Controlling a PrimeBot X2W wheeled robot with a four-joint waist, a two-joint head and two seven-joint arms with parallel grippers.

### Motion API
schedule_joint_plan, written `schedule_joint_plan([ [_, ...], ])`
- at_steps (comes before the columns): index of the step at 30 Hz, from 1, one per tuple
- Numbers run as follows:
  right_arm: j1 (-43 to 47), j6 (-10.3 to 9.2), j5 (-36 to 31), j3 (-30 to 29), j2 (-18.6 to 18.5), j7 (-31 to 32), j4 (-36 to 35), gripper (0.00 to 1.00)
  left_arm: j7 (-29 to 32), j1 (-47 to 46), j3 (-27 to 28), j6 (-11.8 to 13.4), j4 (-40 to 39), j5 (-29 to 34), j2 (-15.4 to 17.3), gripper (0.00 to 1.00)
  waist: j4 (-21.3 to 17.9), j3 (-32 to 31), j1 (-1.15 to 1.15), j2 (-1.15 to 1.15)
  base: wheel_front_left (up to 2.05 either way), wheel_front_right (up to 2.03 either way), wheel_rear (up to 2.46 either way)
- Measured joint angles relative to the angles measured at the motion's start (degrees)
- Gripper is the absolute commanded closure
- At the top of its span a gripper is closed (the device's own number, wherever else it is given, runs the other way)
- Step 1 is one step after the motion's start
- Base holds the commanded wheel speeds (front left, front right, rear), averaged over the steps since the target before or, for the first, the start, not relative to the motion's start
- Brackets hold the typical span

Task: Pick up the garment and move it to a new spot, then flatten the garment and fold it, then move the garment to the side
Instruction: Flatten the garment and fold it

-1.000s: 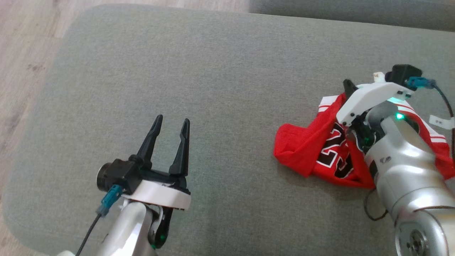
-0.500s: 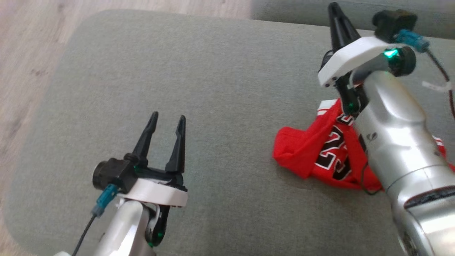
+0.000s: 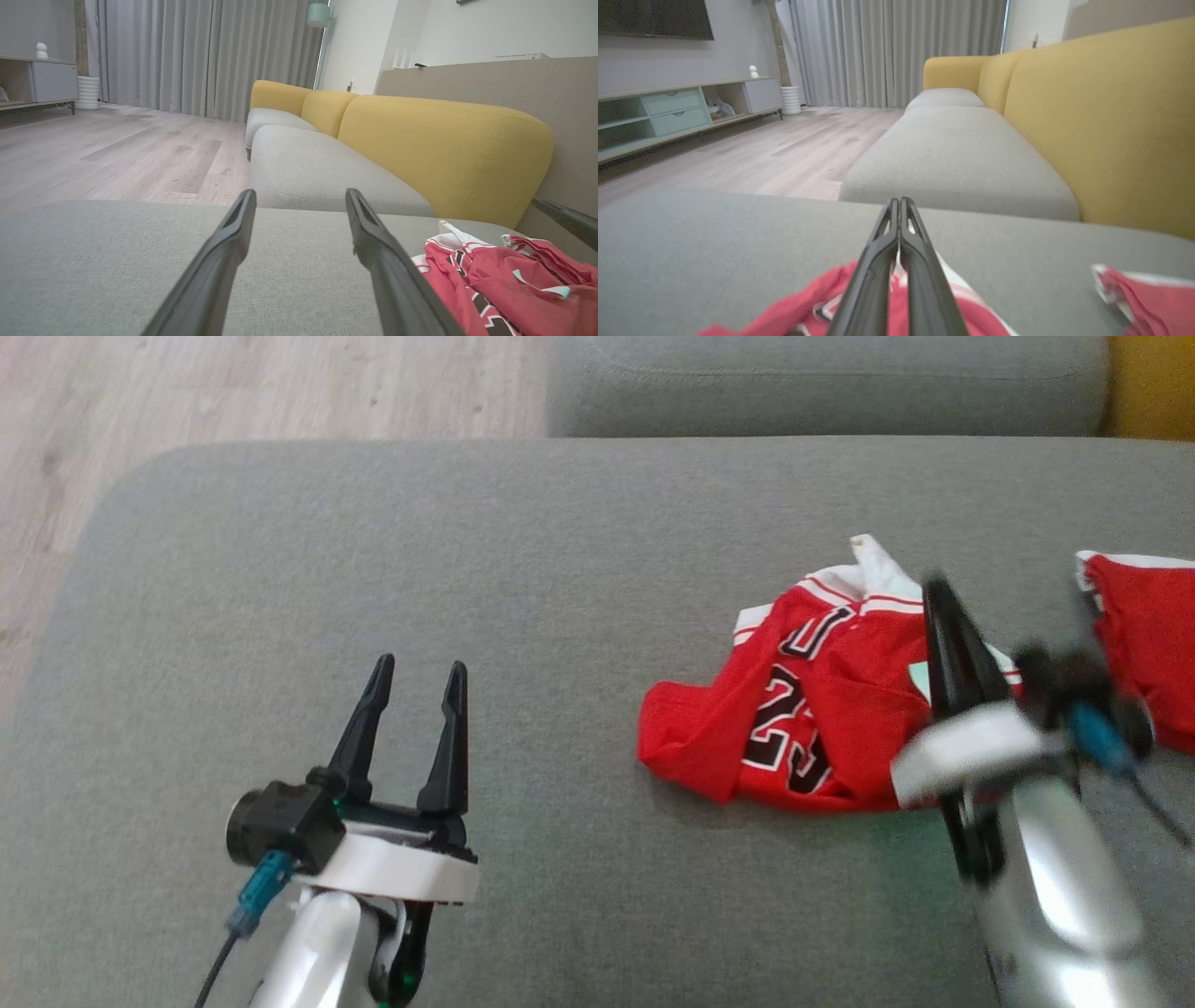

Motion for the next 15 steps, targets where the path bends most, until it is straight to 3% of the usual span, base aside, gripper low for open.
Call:
schedule_joint_plan([
  [2, 5.9, 0.0, 0.9, -0.6, 0.1, 0.5, -4.4, 1.0, 0.0, 0.4, 0.0, 0.0, 0.0, 0.0, 0.0, 0.0, -0.8, -0.5, 0.0, 0.0, 0.0, 0.0, 0.0],
  [3, 8.4, 0.0, 1.7, -0.7, 0.2, 1.1, -6.4, 0.93, 0.0, 0.5, 0.1, 0.0, 0.0, 0.0, 0.0, 0.0, -1.1, -0.8, 0.0, 0.0, 0.0, 0.0, 0.0],
  [4, 10.3, 0.0, 2.5, -0.9, 0.4, 1.5, -8.3, 0.62, 0.0, 0.6, 0.1, 0.0, 0.0, 0.0, 0.0, 0.0, -1.5, -0.9, 0.0, 0.0, 0.0, 0.0, 0.0],
  [5, 10.3, 0.0, 2.5, -0.9, 0.4, 1.5, -8.3, 0.11, 0.0, 0.6, 0.1, 0.0, 0.0, 0.0, 0.0, 0.0, -1.5, -0.9, 0.0, 0.0, 0.0, 0.0, 0.0],
  [6, 12.0, 0.0, 3.0, -1.0, 0.6, 1.9, -10.2, 0.0, 0.0, 0.7, 0.2, 0.0, 0.0, 0.0, 0.0, 0.0, -1.8, -1.1, 0.0, 0.0, 0.0, 0.0, 0.0],
  [15, 13.3, 0.0, 2.4, -3.1, 0.9, 9.7, -19.5, 0.0, 0.0, 0.7, -0.3, 0.0, -0.1, 0.0, 0.0, 0.0, -1.9, -0.1, 0.01, 0.0, 0.0, 0.0, 0.0],
])
